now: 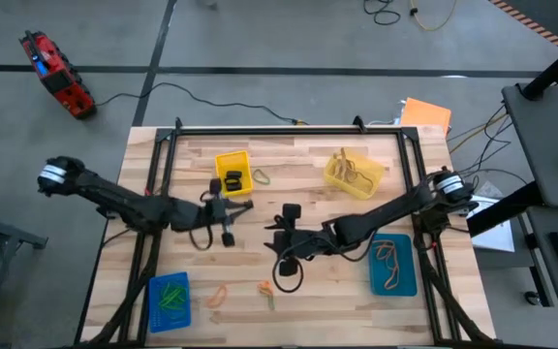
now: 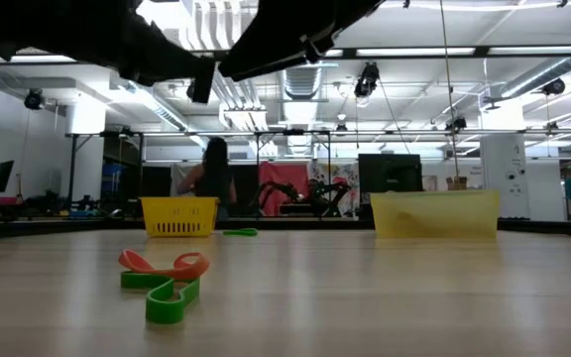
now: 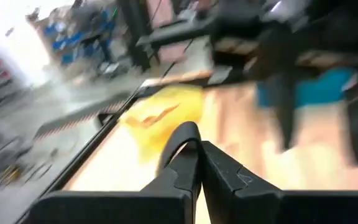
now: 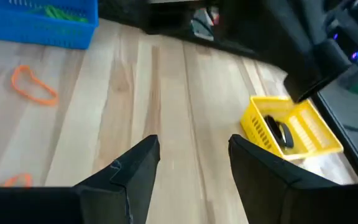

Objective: Sort rubber bands into baskets
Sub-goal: Put the black rubber band into the left yellow bin, then put the green rubber band into the left blue bin

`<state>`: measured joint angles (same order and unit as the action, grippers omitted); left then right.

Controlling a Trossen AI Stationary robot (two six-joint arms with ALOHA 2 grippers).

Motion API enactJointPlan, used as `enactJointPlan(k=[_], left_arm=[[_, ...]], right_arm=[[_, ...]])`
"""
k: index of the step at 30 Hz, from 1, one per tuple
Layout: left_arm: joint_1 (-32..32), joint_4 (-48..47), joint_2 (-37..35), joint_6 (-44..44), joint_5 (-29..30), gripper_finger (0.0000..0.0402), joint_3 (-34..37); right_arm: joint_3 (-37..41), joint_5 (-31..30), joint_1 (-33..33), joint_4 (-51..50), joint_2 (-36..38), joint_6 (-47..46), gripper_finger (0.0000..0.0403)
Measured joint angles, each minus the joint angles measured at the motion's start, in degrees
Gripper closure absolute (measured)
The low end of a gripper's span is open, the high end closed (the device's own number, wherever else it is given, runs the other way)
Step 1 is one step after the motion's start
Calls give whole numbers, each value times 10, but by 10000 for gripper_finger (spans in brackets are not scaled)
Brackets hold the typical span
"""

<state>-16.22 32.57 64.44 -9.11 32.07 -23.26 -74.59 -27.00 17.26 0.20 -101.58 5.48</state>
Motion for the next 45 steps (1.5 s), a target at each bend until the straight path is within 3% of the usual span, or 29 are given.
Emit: enactJointPlan(k=[4, 8, 13, 18, 21, 36, 42, 45], left_arm=[[76, -182, -40, 25, -11, 402, -38], [189, -391, -41, 70, -101, 402, -100], [328, -529, -9, 61, -142, 402, -156], [431, -543, 23, -6, -261, 402, -178], [470, -544, 48, -21, -293, 402, -184], [486, -517, 111, -50, -298, 398, -183], [486, -520, 110, -47, -292, 352, -191], [486, -519, 109, -46, -257, 321, -197]], right_arm=[[0, 0, -4, -33, 11, -32, 213], [0, 0, -5, -43, 13, -41, 213], [1, 0, -4, -42, 13, -45, 213], [3, 0, -4, -47, 13, -55, 213], [6, 0, -4, -47, 13, -56, 213], [16, 0, -5, -46, 13, -59, 213], [18, 0, -11, -46, 13, -70, 212], [19, 0, -12, -46, 13, -70, 211]])
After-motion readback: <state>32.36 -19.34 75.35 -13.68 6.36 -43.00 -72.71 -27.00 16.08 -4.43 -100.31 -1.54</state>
